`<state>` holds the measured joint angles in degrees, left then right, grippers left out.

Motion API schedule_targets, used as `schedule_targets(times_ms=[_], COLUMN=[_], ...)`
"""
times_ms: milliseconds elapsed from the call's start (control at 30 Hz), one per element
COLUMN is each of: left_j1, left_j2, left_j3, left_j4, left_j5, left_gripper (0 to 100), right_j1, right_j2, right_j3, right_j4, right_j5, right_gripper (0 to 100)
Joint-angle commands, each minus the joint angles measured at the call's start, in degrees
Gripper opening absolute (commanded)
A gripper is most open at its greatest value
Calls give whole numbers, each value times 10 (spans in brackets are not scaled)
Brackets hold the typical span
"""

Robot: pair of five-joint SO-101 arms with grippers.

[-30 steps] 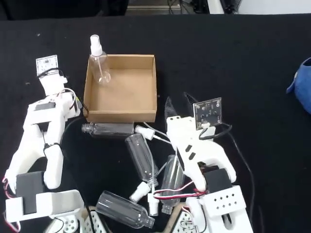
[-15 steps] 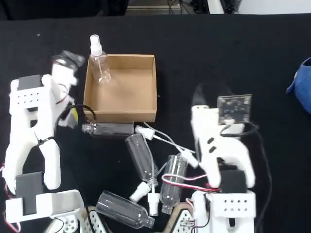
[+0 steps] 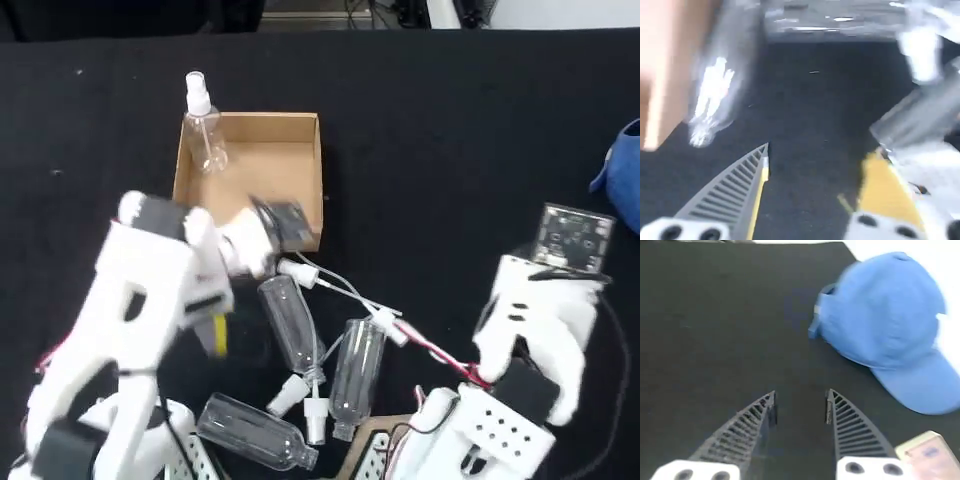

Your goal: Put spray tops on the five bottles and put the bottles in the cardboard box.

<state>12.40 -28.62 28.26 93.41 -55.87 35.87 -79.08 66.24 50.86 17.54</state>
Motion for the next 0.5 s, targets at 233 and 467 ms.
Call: schedule_targets(times_ms=[233, 467], left_j1=[185, 201], left_j2=[-231, -303], left_j3=[193, 267], left_j4=[-25, -83], left_j5=[-55, -30], left_gripper=[245, 248], right_j1=[69, 72], right_j2=[10, 10], right_j3=[36, 37], right_j4=[-18, -14], right_j5=[46, 45], right_gripper=[134, 134])
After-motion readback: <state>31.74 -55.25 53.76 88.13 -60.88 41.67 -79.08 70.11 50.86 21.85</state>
